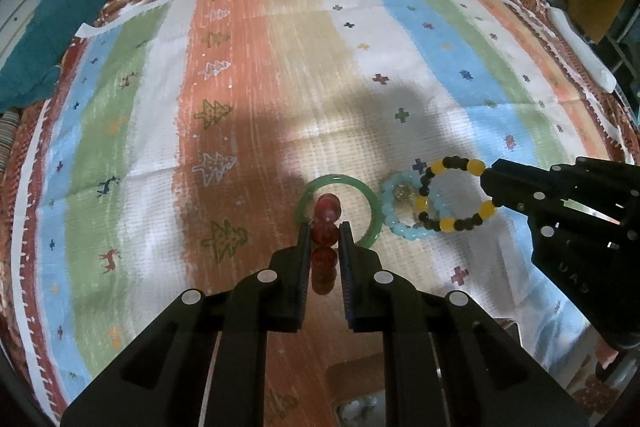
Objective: Organize jewelry
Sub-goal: 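Lift both held bracelets and carry them toward the silver tin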
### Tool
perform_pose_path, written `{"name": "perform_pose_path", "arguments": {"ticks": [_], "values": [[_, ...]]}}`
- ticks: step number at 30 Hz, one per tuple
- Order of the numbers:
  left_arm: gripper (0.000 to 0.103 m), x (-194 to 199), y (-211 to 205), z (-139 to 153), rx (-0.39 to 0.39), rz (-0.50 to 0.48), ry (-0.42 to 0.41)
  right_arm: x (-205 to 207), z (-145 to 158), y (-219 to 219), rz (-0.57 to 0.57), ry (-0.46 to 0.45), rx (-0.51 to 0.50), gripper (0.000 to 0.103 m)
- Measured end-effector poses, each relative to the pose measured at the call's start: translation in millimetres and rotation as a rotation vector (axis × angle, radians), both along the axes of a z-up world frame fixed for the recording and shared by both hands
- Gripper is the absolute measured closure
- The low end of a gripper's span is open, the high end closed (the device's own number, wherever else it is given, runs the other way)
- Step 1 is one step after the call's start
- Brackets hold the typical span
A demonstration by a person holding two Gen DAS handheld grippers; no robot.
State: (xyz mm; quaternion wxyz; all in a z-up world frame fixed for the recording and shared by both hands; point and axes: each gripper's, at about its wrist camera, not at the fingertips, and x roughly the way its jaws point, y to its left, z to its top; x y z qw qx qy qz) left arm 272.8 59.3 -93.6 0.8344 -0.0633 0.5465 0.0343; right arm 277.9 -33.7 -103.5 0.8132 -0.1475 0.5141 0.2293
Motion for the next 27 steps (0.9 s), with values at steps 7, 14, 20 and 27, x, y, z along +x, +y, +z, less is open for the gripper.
{"name": "perform_pose_path", "arguments": {"ticks": [7, 14, 20, 27], "values": [[0.090, -4.6, 1.4, 7.5, -0.009, 0.007, -0.014, -6.7, 3.1, -2.3, 0.004, -0.011, -0.001, 0.092], [0.090, -9.2, 1.7, 14.6, -0.016, 0.014, -0.031, -14.3, 11.3, -6.3, 0.000, -0.033, 0.014, 0.092], [0.090, -15.3, -3.3, 19.6, -0.009, 0.003, -0.042, -19.9, 16.0, -7.9, -0.002, -0.044, 0.013, 0.092], [0.090, -22.9, -7.6, 27.0, -0.005, 0.005, -0.062, -25.2, 21.1, -10.4, -0.008, -0.057, 0.019, 0.092]]}}
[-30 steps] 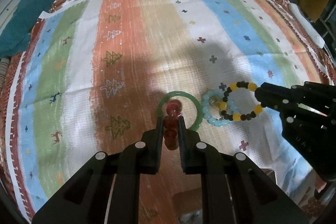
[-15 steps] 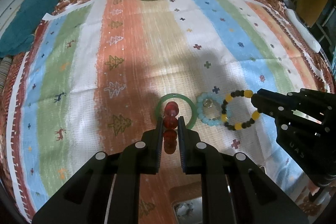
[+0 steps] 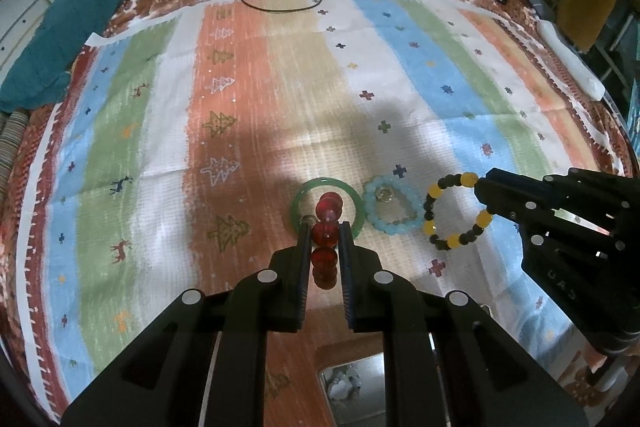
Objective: Organize jewelry
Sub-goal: 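Lift both held bracelets and carry them toward the silver tin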
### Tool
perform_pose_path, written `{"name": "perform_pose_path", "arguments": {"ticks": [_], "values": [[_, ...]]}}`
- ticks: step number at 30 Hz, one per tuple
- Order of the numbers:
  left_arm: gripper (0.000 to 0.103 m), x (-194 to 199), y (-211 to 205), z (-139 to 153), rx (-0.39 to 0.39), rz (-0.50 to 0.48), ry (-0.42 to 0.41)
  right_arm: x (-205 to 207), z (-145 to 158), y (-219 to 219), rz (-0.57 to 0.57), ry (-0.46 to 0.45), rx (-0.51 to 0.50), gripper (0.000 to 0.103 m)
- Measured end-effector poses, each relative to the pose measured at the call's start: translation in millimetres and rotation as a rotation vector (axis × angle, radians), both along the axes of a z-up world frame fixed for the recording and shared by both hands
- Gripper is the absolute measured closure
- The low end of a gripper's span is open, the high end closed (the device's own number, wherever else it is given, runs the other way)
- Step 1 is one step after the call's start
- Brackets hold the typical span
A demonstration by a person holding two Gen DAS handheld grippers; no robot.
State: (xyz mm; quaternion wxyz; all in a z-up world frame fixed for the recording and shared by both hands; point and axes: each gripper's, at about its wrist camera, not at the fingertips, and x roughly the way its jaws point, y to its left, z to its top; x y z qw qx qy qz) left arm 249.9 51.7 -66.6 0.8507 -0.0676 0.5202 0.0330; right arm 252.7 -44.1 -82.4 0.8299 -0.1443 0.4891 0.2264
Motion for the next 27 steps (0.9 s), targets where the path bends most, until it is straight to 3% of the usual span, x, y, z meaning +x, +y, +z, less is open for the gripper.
{"name": "perform_pose_path", "arguments": {"ticks": [27], "values": [[0.090, -52.4, -27.8, 45.0, -0.032, -0.046, -0.140, -62.2, 54.1, -14.0, 0.050, -0.118, 0.139, 0.092]]}}
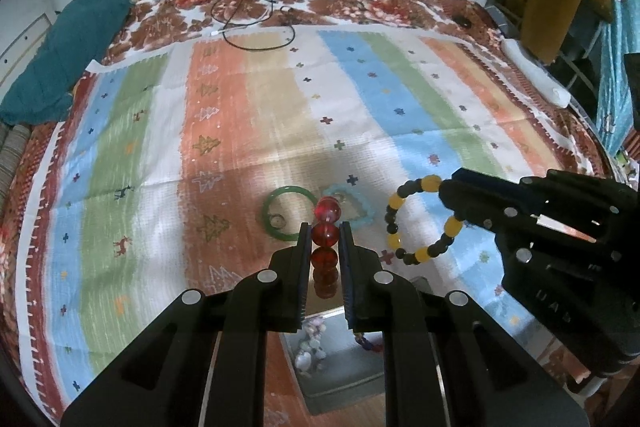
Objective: Organize jewelry
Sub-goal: 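Lift both held bracelets and carry them toward the silver tin, then lower both bracelets into the silver tin and open both tools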
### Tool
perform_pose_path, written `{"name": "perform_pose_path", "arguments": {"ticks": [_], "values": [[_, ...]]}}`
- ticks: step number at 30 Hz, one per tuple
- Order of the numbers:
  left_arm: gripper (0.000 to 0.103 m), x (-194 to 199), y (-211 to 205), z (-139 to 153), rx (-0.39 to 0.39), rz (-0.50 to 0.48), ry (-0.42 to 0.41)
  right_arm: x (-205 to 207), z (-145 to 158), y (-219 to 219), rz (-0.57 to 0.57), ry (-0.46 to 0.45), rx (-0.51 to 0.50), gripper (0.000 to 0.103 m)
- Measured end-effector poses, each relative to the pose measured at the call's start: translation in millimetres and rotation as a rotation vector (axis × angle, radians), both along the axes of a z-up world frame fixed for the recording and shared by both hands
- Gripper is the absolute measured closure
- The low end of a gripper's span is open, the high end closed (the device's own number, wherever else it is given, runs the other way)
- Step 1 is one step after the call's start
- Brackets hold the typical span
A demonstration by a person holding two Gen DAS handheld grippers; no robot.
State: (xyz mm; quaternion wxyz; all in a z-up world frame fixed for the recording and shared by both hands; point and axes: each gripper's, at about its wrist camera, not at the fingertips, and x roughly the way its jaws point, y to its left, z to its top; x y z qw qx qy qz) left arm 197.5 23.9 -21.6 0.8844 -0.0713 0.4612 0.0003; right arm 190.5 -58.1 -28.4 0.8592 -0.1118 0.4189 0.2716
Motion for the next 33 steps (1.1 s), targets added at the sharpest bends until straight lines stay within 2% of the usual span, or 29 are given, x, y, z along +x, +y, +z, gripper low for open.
{"name": "perform_pose_path", "arguments": {"ticks": [24, 33], "values": [[0.090, -60.9, -11.5, 18.0, -0.002, -0.043, -0.080, -58.8, 3.0, -16.7, 0.053, -0.027, 0.017, 0.092], [0.090, -75.2, -11.9, 16.0, -0.002, -0.050, -0.084, -69.0, 1.6, -19.2, 0.063, -0.022, 0.023, 0.092]]}}
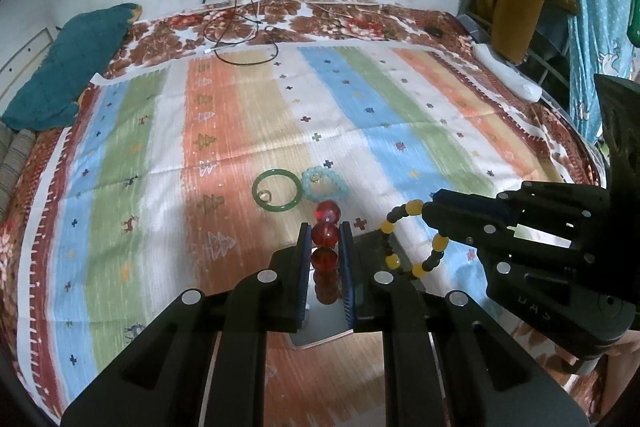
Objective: Organize jewelry
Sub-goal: 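Lower both bracelets into the silver tin and open both tools, then move both open tools over the green bangle and light blue bracelet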
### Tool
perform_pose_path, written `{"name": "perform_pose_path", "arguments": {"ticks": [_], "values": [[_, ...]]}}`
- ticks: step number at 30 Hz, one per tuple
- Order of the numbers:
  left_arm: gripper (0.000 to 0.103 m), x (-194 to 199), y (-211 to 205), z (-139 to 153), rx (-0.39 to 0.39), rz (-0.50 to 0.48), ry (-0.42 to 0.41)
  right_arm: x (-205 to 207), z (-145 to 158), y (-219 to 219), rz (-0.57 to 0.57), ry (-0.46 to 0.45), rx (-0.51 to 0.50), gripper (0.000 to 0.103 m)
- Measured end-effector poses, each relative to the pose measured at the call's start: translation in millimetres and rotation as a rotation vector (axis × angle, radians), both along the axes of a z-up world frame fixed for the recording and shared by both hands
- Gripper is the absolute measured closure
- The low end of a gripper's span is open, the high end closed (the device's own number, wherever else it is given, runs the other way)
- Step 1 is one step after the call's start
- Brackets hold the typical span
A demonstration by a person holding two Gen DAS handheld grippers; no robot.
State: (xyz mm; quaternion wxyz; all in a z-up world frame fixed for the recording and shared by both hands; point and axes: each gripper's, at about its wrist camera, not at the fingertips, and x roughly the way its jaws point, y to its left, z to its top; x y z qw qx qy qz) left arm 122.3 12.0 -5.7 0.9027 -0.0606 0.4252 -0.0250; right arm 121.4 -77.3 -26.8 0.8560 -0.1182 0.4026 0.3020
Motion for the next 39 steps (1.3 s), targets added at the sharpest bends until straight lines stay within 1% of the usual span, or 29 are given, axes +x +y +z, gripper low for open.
{"name": "perform_pose_path", "arguments": {"ticks": [4, 6, 7, 8, 12, 16, 22, 27, 29, 32, 36, 39], "values": [[0.089, 0.1, -0.6, -2.5, 0.000, -0.009, 0.014, 2.3, -2.7, 0.6, -0.015, 0.005, -0.012, 0.091], [0.089, 0.1, 2.0, -2.9, 0.003, 0.013, 0.016, 4.6, -3.6, -0.6, -0.030, 0.009, -0.016, 0.079], [0.088, -0.3, 4.8, -1.8, -0.002, 0.027, 0.011, 6.3, -3.5, -2.4, -0.042, 0.009, -0.012, 0.070], [0.085, -0.9, 6.6, -1.1, -0.007, 0.036, 0.009, 8.7, -3.5, -4.4, -0.056, 0.011, -0.013, 0.069], [0.084, -0.2, 14.8, -1.2, 0.003, 0.072, 0.011, 16.2, -8.0, -9.0, -0.086, 0.034, -0.027, 0.069], [0.074, 4.0, 18.3, -3.5, 0.002, 0.087, 0.020, 21.6, -12.2, -9.3, -0.101, 0.053, -0.044, 0.069], [0.071, 15.6, 23.8, -10.2, 0.006, 0.103, 0.049, 33.8, -16.7, -8.9, -0.120, 0.074, -0.060, 0.067], [0.066, 24.2, 29.5, -14.2, 0.006, 0.115, 0.065, 41.9, -19.2, -6.0, -0.127, 0.084, -0.070, 0.065], [0.063, 28.0, 29.5, -16.3, 0.008, 0.115, 0.073, 46.4, -20.0, -5.3, -0.131, 0.090, -0.071, 0.061], [0.056, 35.5, 30.2, -18.5, 0.014, 0.116, 0.079, 54.1, -23.5, -3.8, -0.140, 0.102, -0.085, 0.058], [0.055, 48.3, 35.4, -24.4, 0.015, 0.132, 0.105, 66.6, -29.9, -2.8, -0.158, 0.130, -0.105, 0.057], [0.051, 57.5, 38.5, -28.6, 0.026, 0.142, 0.123, 73.0, -31.7, -1.6, -0.162, 0.143, -0.101, 0.051]]}}
